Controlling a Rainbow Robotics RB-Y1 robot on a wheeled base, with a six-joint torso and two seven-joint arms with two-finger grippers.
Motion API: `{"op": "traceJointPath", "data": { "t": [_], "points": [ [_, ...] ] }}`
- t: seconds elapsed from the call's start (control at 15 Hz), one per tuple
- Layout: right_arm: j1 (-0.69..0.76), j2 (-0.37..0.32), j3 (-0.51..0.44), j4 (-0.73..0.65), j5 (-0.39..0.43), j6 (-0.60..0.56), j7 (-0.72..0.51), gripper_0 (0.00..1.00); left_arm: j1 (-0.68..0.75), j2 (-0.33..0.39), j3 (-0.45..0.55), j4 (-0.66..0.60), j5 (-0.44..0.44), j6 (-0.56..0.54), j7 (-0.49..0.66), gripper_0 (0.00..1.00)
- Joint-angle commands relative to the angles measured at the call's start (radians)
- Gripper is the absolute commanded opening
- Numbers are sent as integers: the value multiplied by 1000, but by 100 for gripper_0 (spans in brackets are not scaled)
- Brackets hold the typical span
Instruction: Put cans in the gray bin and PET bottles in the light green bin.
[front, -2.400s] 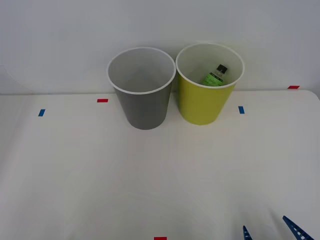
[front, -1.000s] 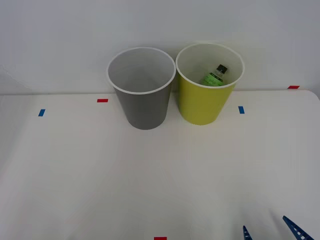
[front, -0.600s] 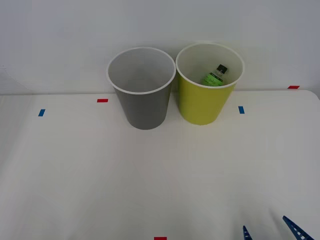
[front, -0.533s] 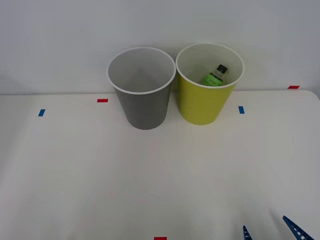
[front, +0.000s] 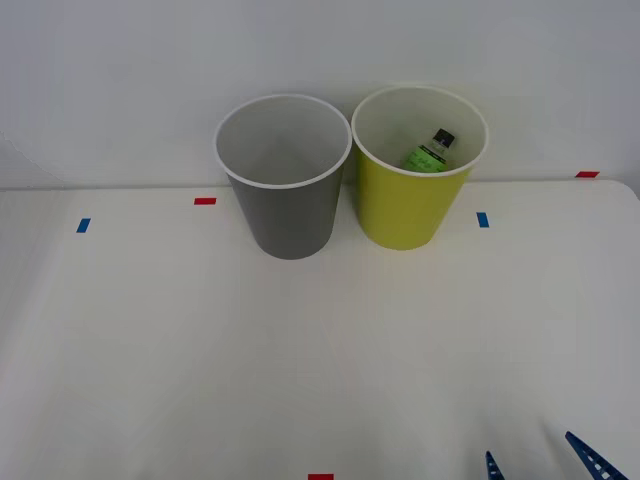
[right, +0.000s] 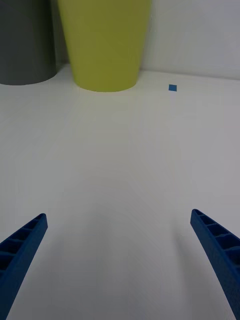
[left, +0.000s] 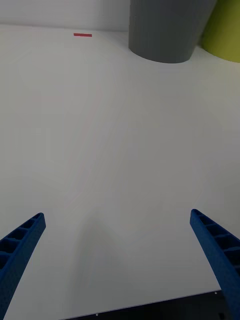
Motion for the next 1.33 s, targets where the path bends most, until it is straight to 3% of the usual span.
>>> {"op": "traceJointPath", "data": {
  "t": [0.07, 1.33],
  "points": [
    [0, 0, 0, 0, 0, 0, 0, 100, 0, 0, 0, 0, 0, 0, 0, 100],
    [0, 0, 0, 0, 0, 0, 0, 100, 0, 0, 0, 0, 0, 0, 0, 100]
  ]
}}
